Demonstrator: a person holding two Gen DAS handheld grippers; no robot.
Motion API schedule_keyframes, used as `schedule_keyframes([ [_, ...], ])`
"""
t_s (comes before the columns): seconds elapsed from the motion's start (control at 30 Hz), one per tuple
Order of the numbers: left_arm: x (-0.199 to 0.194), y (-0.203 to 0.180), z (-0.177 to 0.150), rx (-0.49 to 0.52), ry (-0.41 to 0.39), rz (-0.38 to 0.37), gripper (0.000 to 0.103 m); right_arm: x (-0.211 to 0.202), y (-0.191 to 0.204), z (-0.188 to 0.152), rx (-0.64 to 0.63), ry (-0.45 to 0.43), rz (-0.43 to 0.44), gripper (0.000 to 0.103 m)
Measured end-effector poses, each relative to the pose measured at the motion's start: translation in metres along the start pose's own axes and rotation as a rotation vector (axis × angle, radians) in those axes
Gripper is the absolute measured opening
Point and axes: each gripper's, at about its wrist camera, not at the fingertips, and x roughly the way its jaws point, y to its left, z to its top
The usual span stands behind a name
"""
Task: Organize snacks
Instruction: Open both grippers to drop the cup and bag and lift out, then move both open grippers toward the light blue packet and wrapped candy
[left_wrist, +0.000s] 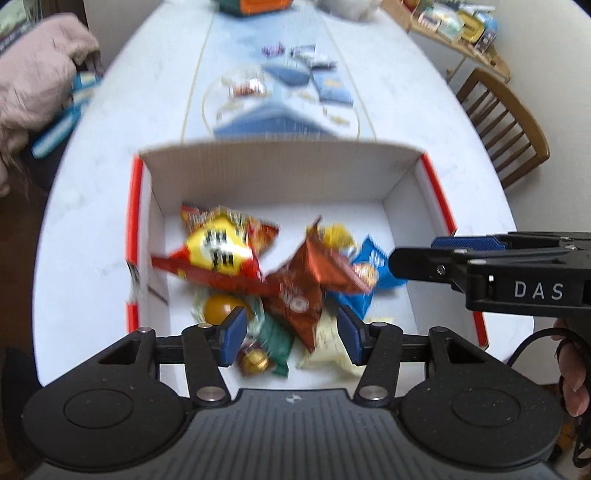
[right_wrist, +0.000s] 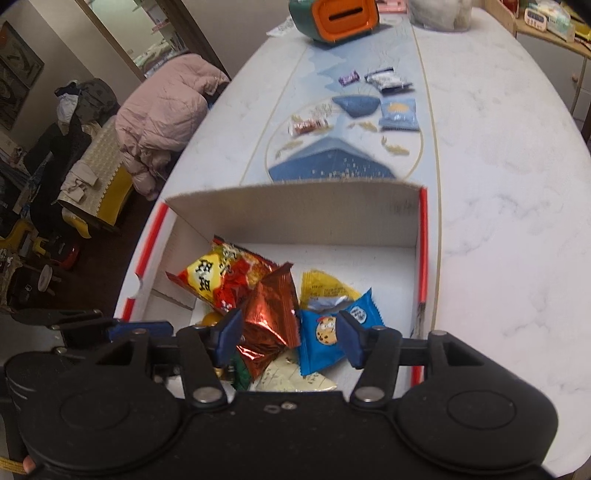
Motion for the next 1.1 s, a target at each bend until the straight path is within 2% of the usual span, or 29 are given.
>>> schedule_keyframes([
  [0.17, -0.023, -0.005, 0.017, 0.012, -0.091, 0.023, 0.054, -0.022, -0.001, 0.01, -0.024, -0.055, 0.0, 0.058],
  [0.23, -0.029, -0.006, 0.026, 0.005, -0.112, 0.027, 0.062, -0.029, -0.002, 0.016, -0.033, -0.072, 0.0, 0.059],
  [0.27, -0.032, -0.007, 0.031, 0.002, -0.127, 0.029, 0.063, -0.032, -0.003, 0.019, -0.038, -0.08, 0.0, 0.059],
  [0.53, -0.047, -0.012, 0.07, 0.01, -0.191, 0.042, 0.066, -0.049, -0.012, 0.051, -0.074, -0.133, -0.017, 0.062],
  [0.6, -0.048, -0.014, 0.081, 0.015, -0.205, 0.05, 0.067, -0.052, -0.015, 0.059, -0.075, -0.149, -0.017, 0.071],
  [0.63, -0.049, -0.015, 0.086, 0.018, -0.211, 0.056, 0.068, -0.053, -0.017, 0.063, -0.076, -0.161, -0.015, 0.083],
  [0.67, -0.05, -0.016, 0.092, 0.021, -0.217, 0.06, 0.068, -0.055, -0.018, 0.068, -0.076, -0.174, -0.013, 0.089],
  [0.83, -0.048, -0.018, 0.122, 0.025, -0.231, 0.075, 0.071, -0.054, -0.025, 0.095, -0.087, -0.185, -0.007, 0.095],
  [1.1, -0.023, -0.015, 0.189, 0.011, -0.205, 0.13, 0.071, -0.043, -0.043, 0.155, -0.116, -0.199, -0.05, 0.101],
])
